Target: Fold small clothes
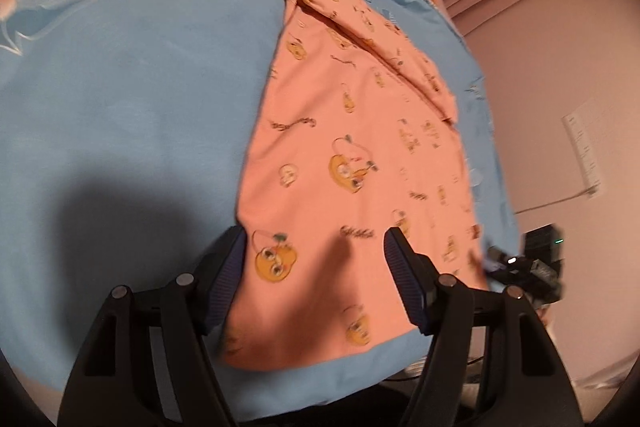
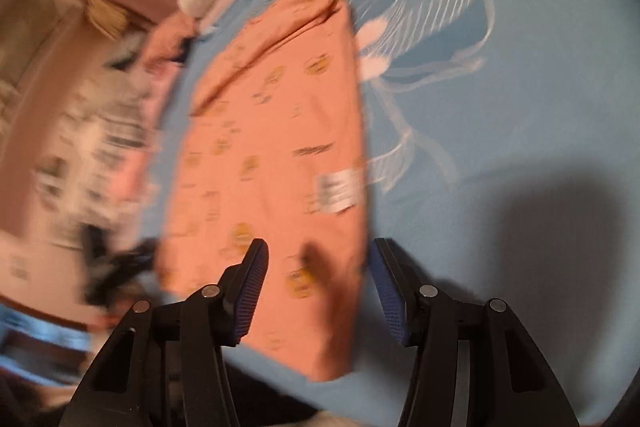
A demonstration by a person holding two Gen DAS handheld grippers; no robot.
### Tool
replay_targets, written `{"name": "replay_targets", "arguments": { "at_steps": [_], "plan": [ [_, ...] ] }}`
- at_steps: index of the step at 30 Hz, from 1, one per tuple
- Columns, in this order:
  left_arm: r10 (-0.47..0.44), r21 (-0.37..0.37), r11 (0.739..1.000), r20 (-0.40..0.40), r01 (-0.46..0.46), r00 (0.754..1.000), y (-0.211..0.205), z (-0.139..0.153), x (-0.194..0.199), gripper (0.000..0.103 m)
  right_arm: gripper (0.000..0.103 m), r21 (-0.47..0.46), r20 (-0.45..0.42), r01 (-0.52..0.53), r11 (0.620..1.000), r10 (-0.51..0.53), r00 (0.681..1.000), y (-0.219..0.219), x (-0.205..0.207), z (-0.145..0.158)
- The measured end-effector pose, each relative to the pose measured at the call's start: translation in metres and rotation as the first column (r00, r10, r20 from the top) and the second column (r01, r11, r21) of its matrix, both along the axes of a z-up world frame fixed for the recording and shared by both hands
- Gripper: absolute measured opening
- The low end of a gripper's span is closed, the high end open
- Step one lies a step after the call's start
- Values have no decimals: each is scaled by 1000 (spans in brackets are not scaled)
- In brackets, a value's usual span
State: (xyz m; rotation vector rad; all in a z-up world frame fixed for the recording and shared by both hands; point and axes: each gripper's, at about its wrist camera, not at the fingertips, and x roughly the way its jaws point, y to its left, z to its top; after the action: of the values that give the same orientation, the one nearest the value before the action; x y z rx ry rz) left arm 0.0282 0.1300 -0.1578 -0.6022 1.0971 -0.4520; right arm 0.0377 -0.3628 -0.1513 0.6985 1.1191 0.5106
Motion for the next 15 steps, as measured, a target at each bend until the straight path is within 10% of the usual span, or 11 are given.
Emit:
{"name": "replay_targets", "arguments": {
  "at_steps": [5, 10, 15],
  "plan": [
    [-41, -174, 984, -48, 32, 998, 1, -9, 22, 68, 51, 82, -20, -23, 996, 25, 999, 3, 18, -15],
    [-71, -193, 979, -51, 60, 996, -8, -6, 42, 67, 25, 96, -34, -44, 994, 47, 998, 12, 32, -21],
    [-68, -217, 975, -51, 55, 996, -7, -7, 47, 65, 22, 118, -25, -65, 991, 69, 997, 18, 41, -17]
  ]
}}
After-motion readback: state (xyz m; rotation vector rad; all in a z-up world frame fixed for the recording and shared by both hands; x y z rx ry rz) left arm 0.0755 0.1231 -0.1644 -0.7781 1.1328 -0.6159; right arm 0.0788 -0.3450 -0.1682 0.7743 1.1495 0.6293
